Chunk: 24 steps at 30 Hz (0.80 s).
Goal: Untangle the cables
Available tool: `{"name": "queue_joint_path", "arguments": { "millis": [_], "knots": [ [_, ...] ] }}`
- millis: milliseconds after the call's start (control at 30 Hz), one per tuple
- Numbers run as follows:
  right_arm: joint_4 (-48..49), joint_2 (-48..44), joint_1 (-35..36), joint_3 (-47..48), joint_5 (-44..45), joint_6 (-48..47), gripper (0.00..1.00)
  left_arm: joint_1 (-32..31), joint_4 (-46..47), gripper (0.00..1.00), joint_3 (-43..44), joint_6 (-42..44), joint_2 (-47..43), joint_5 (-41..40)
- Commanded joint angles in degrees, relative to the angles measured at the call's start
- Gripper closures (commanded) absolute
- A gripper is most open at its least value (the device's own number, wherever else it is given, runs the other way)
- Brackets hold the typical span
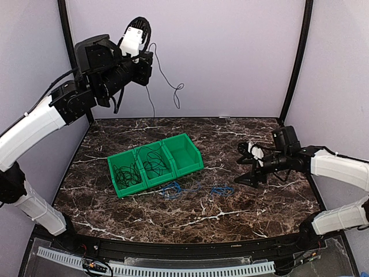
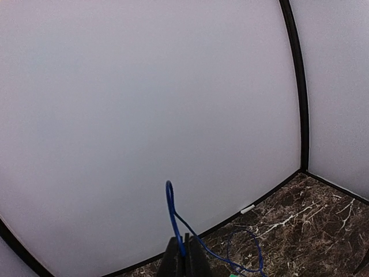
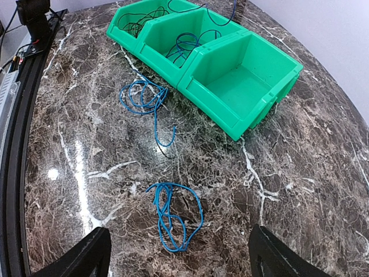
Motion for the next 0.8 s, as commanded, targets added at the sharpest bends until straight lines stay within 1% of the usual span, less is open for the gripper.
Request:
{"name": "queue_joint_path", "arguments": {
  "millis": [0,200,400,467,500,600,700,767],
  "knots": [
    [0.6,0.8,-0.2,0.8,-1.1,-0.8,0.16,0.2,1.7,1.0,-0.7,-1.7,-2.2,1.7],
    [0.6,0.7,-0.2,0.5,-0.9,-0.9,0.16,0.2,1.5,1.0,2.3,-1.5,0.0,3.3],
    [0.6,0.5,-0.2,0.5,-0.7,-1.0,0.16,0.2,3.6,1.0,3.5,-1.1,0.3,5.0],
    [0.6,0.7,-0.2,0.5,-0.7,-1.0,0.16,0.2,2.4,1.0,6.9,-0.9,1.6,6.9],
    [0.5,0.8,-0.3,0.6,-0.6,-1.1,0.16,0.2,1.6,1.0,10.6,-0.7,3.0,7.7],
    [0.3,0.7,-0.2,0.6,-0.4,-1.2,0.16,0.3,-1.2,1.0,17.6,-0.1,5.8,8.3],
    [0.4,0.1,-0.3,0.3,0.0,-1.2,0.16,0.2,-1.0,1.0,16.9,0.5,6.5,7.6],
    [0.5,-0.2,-0.2,0.2,-0.1,-1.4,0.16,0.2,0.3,1.0,13.0,0.4,5.4,6.6]
  ]
}}
